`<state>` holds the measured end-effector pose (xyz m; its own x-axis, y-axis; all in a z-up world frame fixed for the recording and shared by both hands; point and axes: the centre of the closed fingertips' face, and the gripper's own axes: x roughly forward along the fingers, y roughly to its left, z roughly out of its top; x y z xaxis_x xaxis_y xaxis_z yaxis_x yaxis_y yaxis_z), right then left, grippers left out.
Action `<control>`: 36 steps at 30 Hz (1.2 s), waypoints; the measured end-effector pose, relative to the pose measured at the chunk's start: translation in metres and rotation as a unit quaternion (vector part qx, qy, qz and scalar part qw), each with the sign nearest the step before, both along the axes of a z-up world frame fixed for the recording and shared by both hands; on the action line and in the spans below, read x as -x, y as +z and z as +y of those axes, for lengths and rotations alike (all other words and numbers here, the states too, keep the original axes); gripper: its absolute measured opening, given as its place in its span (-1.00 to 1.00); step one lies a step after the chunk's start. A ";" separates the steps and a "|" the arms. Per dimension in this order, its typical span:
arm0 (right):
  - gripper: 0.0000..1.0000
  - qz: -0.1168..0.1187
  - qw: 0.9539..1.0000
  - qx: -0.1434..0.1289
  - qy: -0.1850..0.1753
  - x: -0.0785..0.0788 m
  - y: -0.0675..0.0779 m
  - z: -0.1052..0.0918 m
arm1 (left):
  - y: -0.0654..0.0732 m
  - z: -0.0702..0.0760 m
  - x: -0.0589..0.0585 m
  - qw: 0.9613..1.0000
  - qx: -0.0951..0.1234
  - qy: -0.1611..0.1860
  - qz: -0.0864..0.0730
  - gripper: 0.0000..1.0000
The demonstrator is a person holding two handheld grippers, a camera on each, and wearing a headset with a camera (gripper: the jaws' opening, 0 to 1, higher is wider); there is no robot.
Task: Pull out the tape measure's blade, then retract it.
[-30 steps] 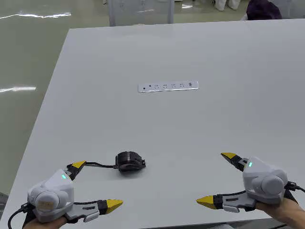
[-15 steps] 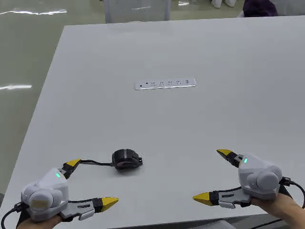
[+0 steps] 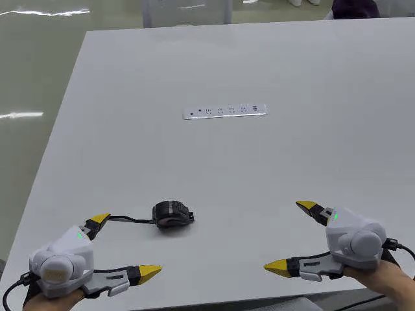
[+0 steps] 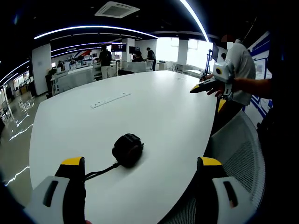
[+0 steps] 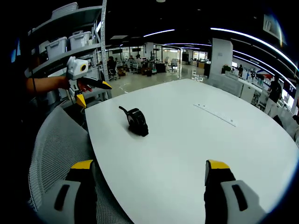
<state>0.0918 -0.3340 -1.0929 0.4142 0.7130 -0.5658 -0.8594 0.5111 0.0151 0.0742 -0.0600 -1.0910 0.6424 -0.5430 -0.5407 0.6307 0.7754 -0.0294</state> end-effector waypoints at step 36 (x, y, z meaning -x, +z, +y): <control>0.72 -0.005 0.997 0.030 0.070 -0.017 -0.018 0.006 | -0.025 -0.007 -0.029 0.996 -0.055 -0.066 0.016 0.67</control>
